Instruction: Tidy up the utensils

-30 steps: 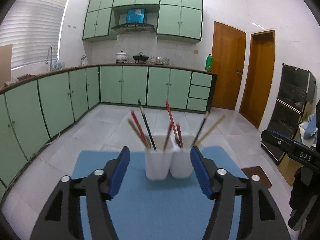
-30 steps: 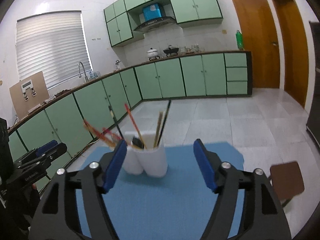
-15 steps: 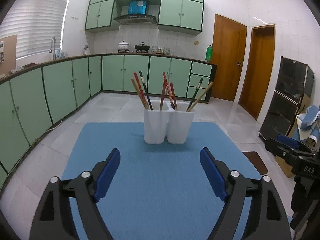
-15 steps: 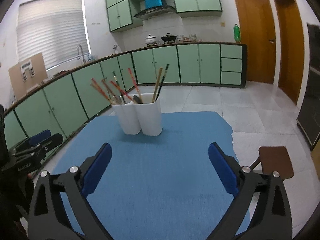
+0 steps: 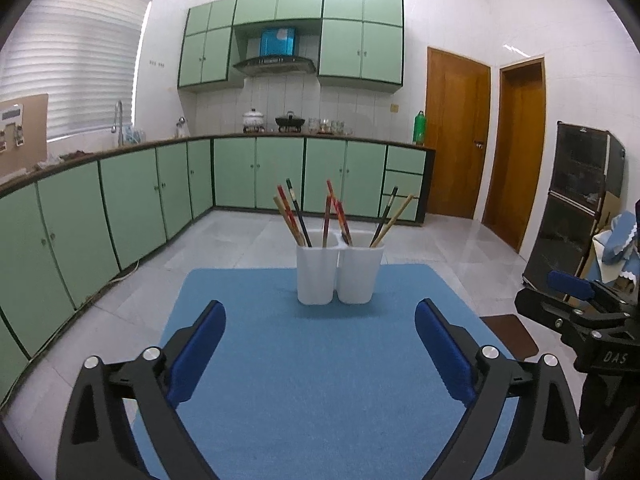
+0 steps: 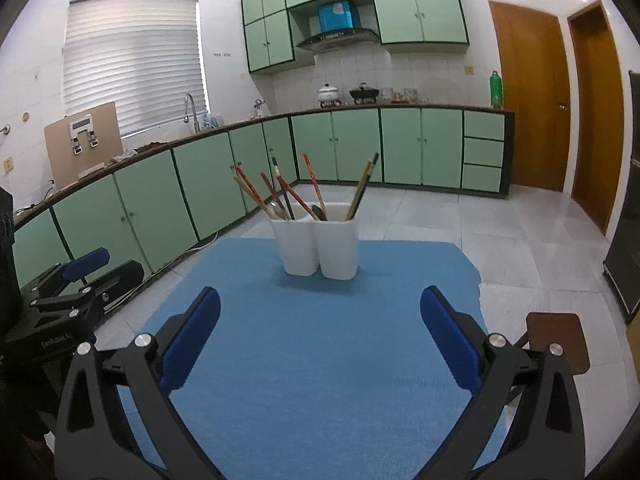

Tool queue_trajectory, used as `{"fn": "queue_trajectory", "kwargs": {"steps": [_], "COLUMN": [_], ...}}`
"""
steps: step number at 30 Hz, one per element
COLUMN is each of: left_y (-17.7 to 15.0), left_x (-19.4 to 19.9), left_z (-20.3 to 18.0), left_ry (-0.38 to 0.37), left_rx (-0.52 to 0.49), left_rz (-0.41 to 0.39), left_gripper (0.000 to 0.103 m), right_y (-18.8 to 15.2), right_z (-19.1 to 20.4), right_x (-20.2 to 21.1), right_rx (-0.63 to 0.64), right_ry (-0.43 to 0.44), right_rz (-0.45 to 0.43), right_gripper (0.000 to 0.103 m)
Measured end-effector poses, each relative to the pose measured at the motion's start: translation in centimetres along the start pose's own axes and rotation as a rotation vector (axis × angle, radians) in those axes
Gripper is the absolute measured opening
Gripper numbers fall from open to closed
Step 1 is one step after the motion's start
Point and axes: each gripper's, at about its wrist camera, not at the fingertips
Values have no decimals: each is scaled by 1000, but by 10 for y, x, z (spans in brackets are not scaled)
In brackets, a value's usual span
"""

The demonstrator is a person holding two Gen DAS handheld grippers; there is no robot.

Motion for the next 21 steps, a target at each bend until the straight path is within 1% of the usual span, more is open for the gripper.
{"fn": "queue_trajectory", "kwargs": {"steps": [10, 21], "left_y": [2, 5], "left_x": [26, 43], "left_z": [-12, -16], "left_ry": [12, 13], "left_rx": [-25, -26], "left_rz": [-42, -73], "left_gripper": [95, 95], "right_y": [3, 4], "right_z": [8, 17], "right_x": [24, 37], "right_rx": [8, 18], "right_ry": [23, 26], "right_rz": [-33, -58], "right_gripper": [97, 97]}}
Point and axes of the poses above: each gripper's, at about its wrist camera, not at the fingertips, and x roughly against the way its jaws point, z to its left, y to its top, and after that the axes turned 12 degrees about -y, right-handed
